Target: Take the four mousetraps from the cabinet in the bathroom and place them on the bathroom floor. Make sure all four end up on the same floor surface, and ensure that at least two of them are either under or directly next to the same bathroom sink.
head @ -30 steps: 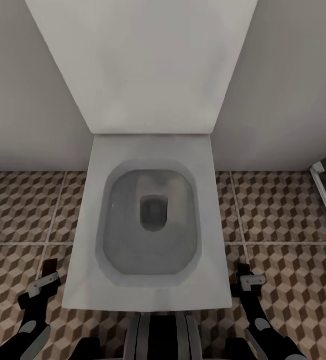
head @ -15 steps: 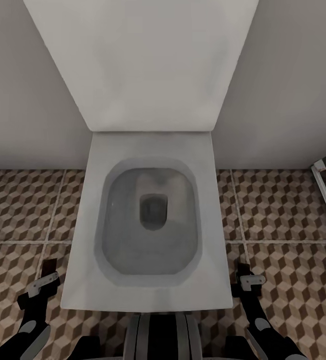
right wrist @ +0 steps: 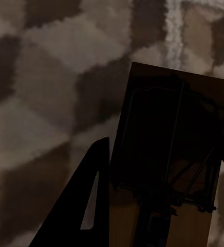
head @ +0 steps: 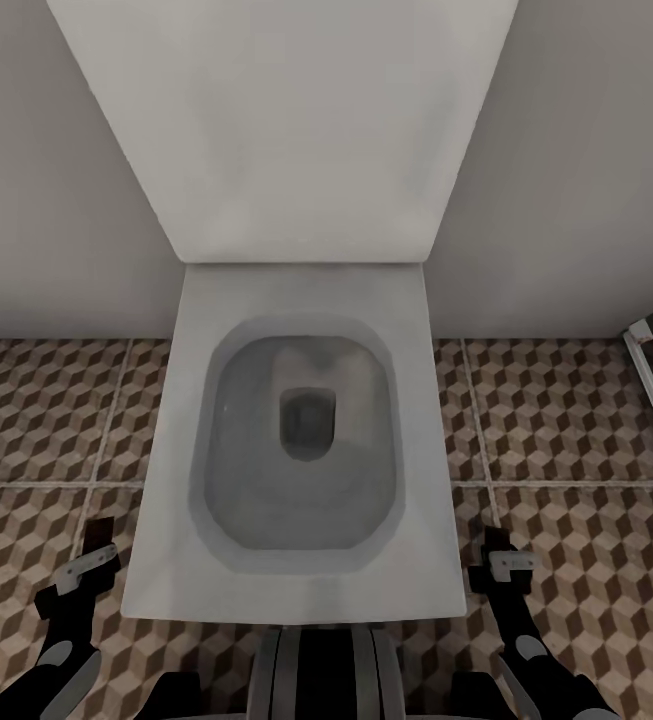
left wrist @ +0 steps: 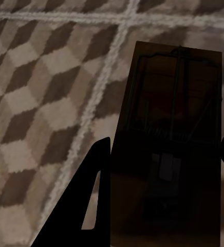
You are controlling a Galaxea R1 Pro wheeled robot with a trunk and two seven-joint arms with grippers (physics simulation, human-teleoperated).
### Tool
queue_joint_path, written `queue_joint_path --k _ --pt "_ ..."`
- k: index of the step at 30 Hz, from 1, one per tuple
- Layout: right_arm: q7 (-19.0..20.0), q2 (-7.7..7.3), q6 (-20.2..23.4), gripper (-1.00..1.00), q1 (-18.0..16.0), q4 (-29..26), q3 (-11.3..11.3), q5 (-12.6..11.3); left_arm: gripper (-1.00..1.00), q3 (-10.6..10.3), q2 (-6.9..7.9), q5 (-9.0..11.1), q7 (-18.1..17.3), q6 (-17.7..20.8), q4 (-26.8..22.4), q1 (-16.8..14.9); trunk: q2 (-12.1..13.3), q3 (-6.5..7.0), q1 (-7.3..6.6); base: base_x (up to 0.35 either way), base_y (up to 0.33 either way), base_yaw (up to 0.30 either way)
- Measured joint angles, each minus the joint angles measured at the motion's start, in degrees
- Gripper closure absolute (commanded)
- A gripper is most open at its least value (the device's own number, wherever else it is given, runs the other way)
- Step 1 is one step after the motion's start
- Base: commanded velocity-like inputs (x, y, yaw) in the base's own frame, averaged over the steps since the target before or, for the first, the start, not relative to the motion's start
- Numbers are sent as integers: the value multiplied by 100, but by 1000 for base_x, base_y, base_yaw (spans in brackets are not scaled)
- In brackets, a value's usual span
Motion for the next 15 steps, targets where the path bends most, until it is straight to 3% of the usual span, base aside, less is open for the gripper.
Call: queue_joint_path --k 7,11,15 --pt "4 0 0 100 1 2 -7 12 100 -5 0 3 0 0 0 2 0 0 0 0 0 0" --pt "9 0 2 100 0 3 -7 12 100 -5 0 1 5 0 0 0 -5 -88 11 0 0 0" --pt "8 0 3 100 0 2 -7 12 100 -8 0 4 -2 0 0 1 -5 -89 10 0 0 0"
